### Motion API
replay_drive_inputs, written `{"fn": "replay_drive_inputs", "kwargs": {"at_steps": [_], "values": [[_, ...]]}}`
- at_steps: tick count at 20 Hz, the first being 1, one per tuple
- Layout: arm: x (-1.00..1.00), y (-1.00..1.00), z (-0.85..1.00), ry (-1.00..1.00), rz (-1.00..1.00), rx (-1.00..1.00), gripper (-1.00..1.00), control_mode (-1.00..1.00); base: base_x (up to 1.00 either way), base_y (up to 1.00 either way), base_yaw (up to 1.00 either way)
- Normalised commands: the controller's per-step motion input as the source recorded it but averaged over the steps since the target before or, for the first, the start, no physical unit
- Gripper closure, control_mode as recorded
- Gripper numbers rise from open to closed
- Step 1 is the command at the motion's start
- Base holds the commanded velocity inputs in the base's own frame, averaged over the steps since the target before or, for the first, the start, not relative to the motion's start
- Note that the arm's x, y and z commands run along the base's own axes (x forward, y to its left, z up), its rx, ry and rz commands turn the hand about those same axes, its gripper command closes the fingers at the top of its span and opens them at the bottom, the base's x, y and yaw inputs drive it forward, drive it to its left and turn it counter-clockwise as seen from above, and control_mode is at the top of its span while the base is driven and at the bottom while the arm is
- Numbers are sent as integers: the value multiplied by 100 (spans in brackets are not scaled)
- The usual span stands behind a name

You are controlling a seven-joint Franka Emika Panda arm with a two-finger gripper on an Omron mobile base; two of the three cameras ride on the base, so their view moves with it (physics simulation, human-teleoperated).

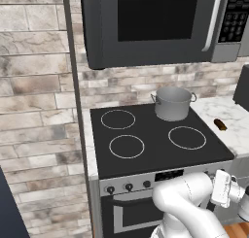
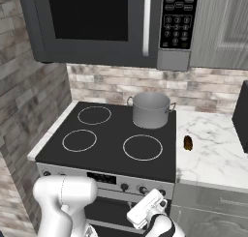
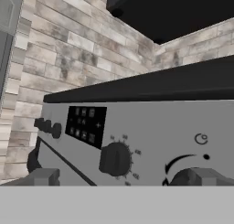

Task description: Turn on the burner for the pot on the stove. Wait thirty seconds for the pot to heat up. Then add the sweet potato to the pot.

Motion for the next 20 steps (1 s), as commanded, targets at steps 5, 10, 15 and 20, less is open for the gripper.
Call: {"fn": "replay_drive_inputs", "kwargs": {"at_steps": [5,10,15,20], "values": [[1,0,61,-33,-46,7,-100,-100,0,0,0],[0,0,3,-1,0,0,-100,-100,0,0,0],[0,0,94,-20,-18,2,-100,-100,0,0,0],[0,0,100,-9,-18,4,-100,-100,0,0,0]]}}
